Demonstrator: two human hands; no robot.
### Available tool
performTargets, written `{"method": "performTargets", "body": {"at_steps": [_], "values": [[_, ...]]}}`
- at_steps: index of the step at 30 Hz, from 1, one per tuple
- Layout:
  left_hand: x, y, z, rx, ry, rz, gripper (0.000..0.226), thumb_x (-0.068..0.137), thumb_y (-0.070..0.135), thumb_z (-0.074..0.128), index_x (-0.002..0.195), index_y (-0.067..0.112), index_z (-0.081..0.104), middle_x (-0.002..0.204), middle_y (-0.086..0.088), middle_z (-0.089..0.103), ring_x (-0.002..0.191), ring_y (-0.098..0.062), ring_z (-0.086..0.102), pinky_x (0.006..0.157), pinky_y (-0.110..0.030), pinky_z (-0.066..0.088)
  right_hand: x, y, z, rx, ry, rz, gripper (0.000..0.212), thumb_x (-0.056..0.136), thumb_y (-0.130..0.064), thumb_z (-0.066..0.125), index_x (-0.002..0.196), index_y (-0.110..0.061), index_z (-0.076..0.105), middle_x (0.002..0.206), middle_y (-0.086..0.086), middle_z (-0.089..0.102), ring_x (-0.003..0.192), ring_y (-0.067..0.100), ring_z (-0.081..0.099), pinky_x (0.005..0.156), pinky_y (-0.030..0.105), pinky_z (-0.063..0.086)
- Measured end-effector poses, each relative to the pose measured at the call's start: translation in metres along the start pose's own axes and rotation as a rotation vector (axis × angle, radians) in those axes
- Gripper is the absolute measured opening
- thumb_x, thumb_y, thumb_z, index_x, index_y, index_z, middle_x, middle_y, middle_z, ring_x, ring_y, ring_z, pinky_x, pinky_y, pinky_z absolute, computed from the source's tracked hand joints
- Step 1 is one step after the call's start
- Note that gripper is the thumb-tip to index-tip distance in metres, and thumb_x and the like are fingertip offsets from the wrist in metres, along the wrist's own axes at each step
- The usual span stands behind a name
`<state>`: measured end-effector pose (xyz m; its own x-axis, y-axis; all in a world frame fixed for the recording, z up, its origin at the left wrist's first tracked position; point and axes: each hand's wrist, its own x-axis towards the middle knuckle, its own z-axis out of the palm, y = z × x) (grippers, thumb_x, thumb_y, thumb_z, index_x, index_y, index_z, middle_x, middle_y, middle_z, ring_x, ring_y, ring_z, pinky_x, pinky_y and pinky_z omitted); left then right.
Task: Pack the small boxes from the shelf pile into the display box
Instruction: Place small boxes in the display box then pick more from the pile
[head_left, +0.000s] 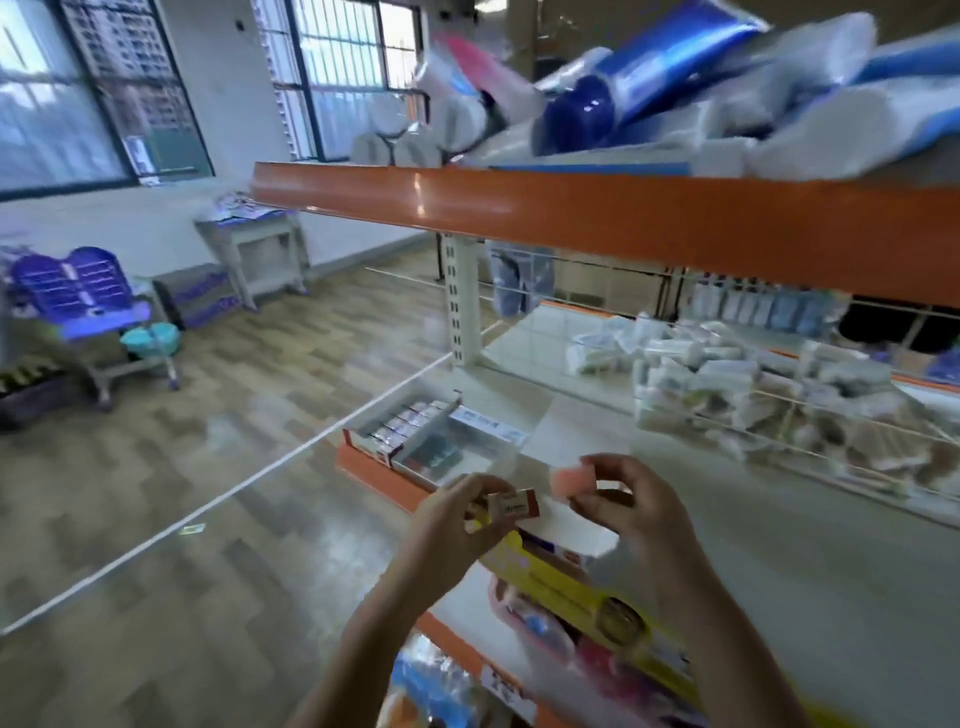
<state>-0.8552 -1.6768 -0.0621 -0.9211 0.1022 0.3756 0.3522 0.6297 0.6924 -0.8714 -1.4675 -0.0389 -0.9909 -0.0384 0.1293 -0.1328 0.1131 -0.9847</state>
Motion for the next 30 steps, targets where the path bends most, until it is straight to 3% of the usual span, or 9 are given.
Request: {"method": "performTargets", "body": {"at_steps": [4,7,13,16,18,20,25,28,30], "values": [[0.040,-0.034,-0.023,0.012,0.055,0.002,0.036,0.074,0.013,0.076,0.097,0.037,0.061,0.089,0.025,0.058,0.078,0.007,0.057,0.066,-0.009,0.044,0.055,-0.004,0.034,-0.090,-0.009,-0.038,0.034,0.074,0.001,0.074,0.086,-0.030,0.063,0.088,-0.008,0.070,0.080,0.013,0.069,0.068,0.025,0.056],[0.067,-0.059,-0.036,0.007,0.046,-0.007,0.042,0.075,0.020,0.077,0.096,0.049,0.056,0.094,0.021,0.063,0.085,0.002,0.062,0.071,-0.013,0.050,0.092,-0.005,0.054,-0.194,-0.058,-0.043,0.033,0.074,-0.003,0.075,0.087,-0.031,0.061,0.092,-0.005,0.069,0.082,0.011,0.068,0.072,0.029,0.057],[0.109,-0.104,-0.058,0.024,-0.025,0.071,0.029,0.079,0.020,0.073,0.106,0.024,0.065,0.102,0.010,0.065,0.090,-0.001,0.062,0.075,-0.018,0.053,0.140,0.001,0.090,-0.390,-0.145,-0.071,0.033,0.074,-0.008,0.077,0.087,-0.034,0.060,0.086,-0.015,0.066,0.076,0.000,0.065,0.059,0.008,0.046],[0.126,-0.119,-0.063,0.024,-0.084,0.093,0.031,0.079,0.025,0.072,0.107,0.034,0.062,0.101,0.015,0.064,0.090,0.002,0.060,0.074,-0.013,0.050,0.152,0.004,0.105,-0.446,-0.159,-0.029,0.035,0.075,-0.008,0.076,0.083,-0.036,0.058,0.086,-0.011,0.067,0.075,0.002,0.067,0.065,0.013,0.050],[0.137,-0.133,-0.065,-0.023,-0.104,0.087,0.033,0.078,0.032,0.071,0.104,0.045,0.056,0.098,0.019,0.063,0.090,0.003,0.060,0.073,-0.012,0.049,0.158,0.006,0.111,-0.469,-0.123,0.014,0.029,0.077,-0.009,0.075,0.089,-0.031,0.060,0.090,-0.005,0.068,0.078,0.009,0.068,0.070,0.022,0.055],[0.150,-0.148,-0.065,-0.067,-0.149,0.087,0.034,0.077,0.034,0.071,0.103,0.049,0.055,0.099,0.018,0.064,0.090,0.002,0.061,0.073,-0.014,0.050,0.163,0.005,0.117,-0.501,-0.074,0.052,0.027,0.078,-0.011,0.074,0.097,-0.026,0.062,0.093,-0.004,0.069,0.080,0.010,0.068,0.068,0.020,0.053],[0.174,-0.178,-0.066,-0.156,-0.292,0.155,0.028,0.075,0.046,0.068,0.101,0.048,0.058,0.100,0.018,0.066,0.089,-0.001,0.064,0.075,-0.023,0.054,0.160,0.001,0.131,-0.552,0.076,0.141,0.023,0.080,-0.015,0.072,0.099,-0.023,0.064,0.089,-0.005,0.068,0.068,0.004,0.067,0.061,0.019,0.055],[0.185,-0.189,-0.071,-0.181,-0.380,0.204,0.036,0.072,0.057,0.061,0.105,0.043,0.060,0.102,0.019,0.065,0.090,0.003,0.062,0.076,-0.020,0.054,0.154,0.000,0.143,-0.631,0.124,0.235,0.026,0.079,-0.018,0.072,0.103,-0.023,0.064,0.094,-0.003,0.065,0.079,0.010,0.064,0.070,0.032,0.058],[0.190,-0.193,-0.074,-0.206,-0.444,0.216,0.041,0.072,0.055,0.060,0.108,0.035,0.061,0.104,0.017,0.064,0.092,0.003,0.061,0.079,-0.020,0.054,0.150,0.001,0.153,-0.677,0.159,0.280,0.027,0.079,-0.020,0.072,0.104,-0.025,0.064,0.095,-0.004,0.064,0.081,0.009,0.061,0.070,0.030,0.057]]}}
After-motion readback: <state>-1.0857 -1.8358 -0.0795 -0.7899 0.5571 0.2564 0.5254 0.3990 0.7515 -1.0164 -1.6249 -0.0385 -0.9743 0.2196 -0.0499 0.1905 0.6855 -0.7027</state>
